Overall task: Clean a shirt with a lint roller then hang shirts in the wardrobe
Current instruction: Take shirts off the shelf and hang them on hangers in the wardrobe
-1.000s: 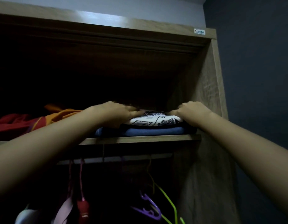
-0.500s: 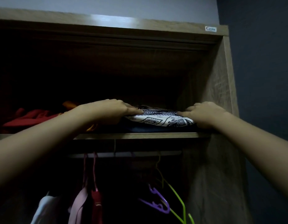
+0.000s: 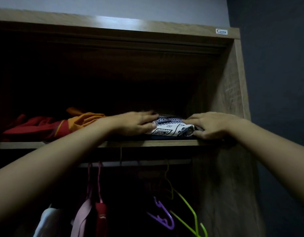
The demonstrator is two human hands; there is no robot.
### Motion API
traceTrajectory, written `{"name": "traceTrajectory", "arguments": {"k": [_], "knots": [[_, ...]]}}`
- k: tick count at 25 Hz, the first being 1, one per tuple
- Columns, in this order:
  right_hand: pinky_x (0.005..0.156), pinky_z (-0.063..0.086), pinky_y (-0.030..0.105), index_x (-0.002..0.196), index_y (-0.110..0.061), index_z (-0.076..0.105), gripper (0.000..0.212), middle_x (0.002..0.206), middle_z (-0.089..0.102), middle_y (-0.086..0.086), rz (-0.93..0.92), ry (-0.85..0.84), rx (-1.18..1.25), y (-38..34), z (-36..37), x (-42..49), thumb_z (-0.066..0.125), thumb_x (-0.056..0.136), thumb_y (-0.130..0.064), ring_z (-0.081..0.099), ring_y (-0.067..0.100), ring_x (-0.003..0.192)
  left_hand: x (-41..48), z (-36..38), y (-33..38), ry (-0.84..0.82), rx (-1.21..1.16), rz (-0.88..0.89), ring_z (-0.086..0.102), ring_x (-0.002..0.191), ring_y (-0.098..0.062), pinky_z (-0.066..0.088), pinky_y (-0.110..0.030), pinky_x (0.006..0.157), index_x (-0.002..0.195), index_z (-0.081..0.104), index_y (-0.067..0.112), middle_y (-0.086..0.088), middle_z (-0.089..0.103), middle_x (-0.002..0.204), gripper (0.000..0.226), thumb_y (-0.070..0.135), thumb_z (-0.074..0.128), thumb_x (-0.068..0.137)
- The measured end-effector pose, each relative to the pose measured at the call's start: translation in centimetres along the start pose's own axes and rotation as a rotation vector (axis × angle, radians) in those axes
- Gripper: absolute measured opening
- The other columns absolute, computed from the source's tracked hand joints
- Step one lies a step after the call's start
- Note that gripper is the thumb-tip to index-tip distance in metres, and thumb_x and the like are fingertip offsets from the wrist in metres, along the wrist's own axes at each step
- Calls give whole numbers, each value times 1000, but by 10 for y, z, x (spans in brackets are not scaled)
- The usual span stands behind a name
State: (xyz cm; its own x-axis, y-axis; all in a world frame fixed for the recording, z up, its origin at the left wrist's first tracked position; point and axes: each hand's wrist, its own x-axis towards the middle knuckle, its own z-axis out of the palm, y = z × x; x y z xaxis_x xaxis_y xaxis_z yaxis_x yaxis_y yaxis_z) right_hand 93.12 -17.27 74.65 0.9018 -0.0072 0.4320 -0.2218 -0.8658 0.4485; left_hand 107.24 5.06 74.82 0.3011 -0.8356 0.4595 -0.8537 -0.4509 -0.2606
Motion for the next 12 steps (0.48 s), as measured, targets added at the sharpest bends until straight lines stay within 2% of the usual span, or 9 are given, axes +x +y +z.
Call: {"name": "traceTrajectory", "arguments": {"k": [2,3,5,6,8,10,12], "knots": [[112,28,36,147,-30,19,71,153,27,-2,-15,28,-88,-1,1,0,52,85,-29,32,19,136,2,10,-3,-74,-22,-70,17,144,-20,13,-39,117,145,10,45,6,7,159,66,69,24,85],[111,29,37,148,-29,18,74,152,28,-2,-22,38,-139,-1,3,-1,53,83,-25,32,20,136,2,11,-4,-74,-5,-74,20,143,-21,18,-43,116,144,8,47,6,8,158,72,74,24,80],[106,36,36,147,-31,17,71,151,31,-1,-8,46,-161,-1,5,-2,49,86,-16,38,22,132,4,7,-8,-62,31,-47,32,137,-24,29,-41,111,144,12,47,4,19,156,71,73,30,80],[101,40,36,147,-33,19,69,148,36,1,16,50,-138,1,4,-2,46,88,-10,42,24,129,7,5,-9,-38,22,-27,41,130,-24,35,-38,105,143,18,46,1,31,152,64,68,33,85],[96,44,38,145,-31,25,63,139,46,7,81,111,-122,7,1,7,44,89,-7,50,28,122,16,2,-13,49,43,-5,56,109,-23,45,-35,92,138,34,40,-5,54,134,51,59,35,91],[95,45,40,141,-29,35,56,132,52,11,135,168,-126,9,-1,19,44,90,-8,53,31,117,22,1,-15,74,110,-56,59,102,-24,48,-38,88,136,37,38,-7,60,124,50,58,34,91],[96,45,39,136,-28,44,51,130,55,13,143,57,-86,5,7,30,44,89,-7,53,32,117,24,7,-15,24,132,-77,55,112,-27,44,-38,94,141,29,41,-7,54,133,54,60,32,91]]}}
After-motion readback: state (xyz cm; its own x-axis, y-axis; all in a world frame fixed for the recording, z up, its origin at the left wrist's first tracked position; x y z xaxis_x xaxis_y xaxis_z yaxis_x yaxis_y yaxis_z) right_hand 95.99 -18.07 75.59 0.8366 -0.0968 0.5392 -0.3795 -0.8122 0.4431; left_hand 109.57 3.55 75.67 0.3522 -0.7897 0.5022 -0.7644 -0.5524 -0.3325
